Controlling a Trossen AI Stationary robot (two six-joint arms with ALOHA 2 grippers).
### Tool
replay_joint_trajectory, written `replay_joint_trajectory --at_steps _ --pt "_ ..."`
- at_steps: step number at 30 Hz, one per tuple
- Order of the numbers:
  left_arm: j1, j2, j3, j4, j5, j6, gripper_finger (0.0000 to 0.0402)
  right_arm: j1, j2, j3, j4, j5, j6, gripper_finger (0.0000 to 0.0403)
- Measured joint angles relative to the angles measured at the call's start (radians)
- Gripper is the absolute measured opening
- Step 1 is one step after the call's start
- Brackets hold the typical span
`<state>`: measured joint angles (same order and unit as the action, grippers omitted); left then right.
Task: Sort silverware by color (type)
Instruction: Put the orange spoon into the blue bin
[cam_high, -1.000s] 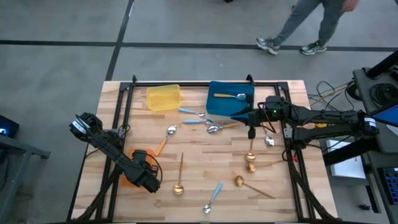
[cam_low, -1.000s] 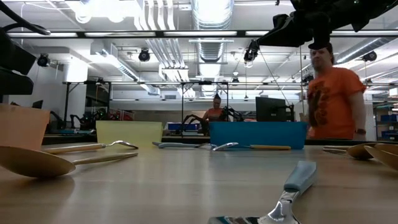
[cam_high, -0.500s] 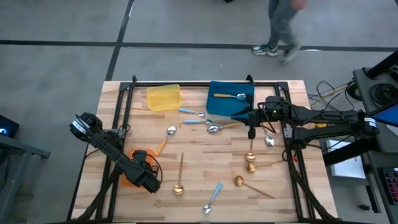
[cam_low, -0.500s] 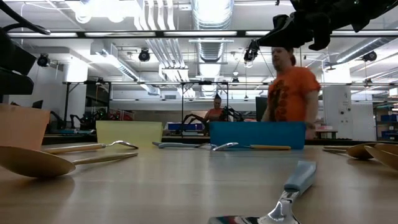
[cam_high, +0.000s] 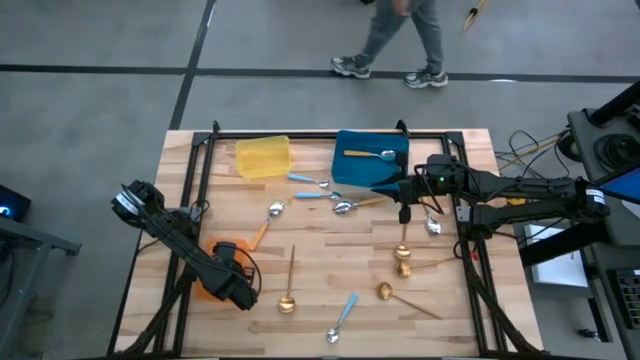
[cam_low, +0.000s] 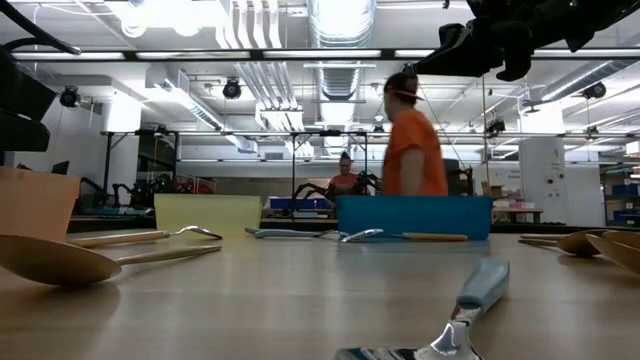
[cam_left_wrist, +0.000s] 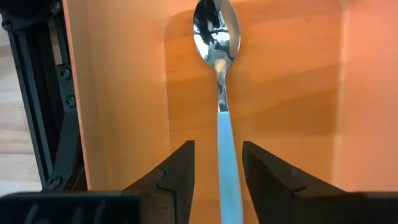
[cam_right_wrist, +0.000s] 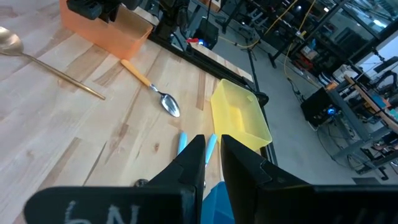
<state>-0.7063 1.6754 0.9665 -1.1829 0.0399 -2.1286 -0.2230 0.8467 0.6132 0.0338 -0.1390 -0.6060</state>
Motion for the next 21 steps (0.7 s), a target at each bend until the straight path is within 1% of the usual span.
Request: replay_joint_trajectory --at_steps 4,11,14,21 --pt "0.000 -0.018 0.016 -0.002 0.000 0.028 0.0131 0.000 0.000 0.000 0.000 0.000 0.000 0.0043" --pt "0.002 -0.053 0.114 -0.056 -0.012 0.129 0.0129 0.000 0.000 0.000 0.000 0.000 0.000 0.0043" --pt "0.007 -0.075 0.152 -0.094 -0.057 0.155 0.0126 0.000 0.000 0.000 0.001 0.000 0.000 0.0043" --pt "0.042 -0.130 0.208 -0.140 -0.231 0.184 0.0116 0.000 0.000 0.000 0.001 0.000 0.000 0.0043"
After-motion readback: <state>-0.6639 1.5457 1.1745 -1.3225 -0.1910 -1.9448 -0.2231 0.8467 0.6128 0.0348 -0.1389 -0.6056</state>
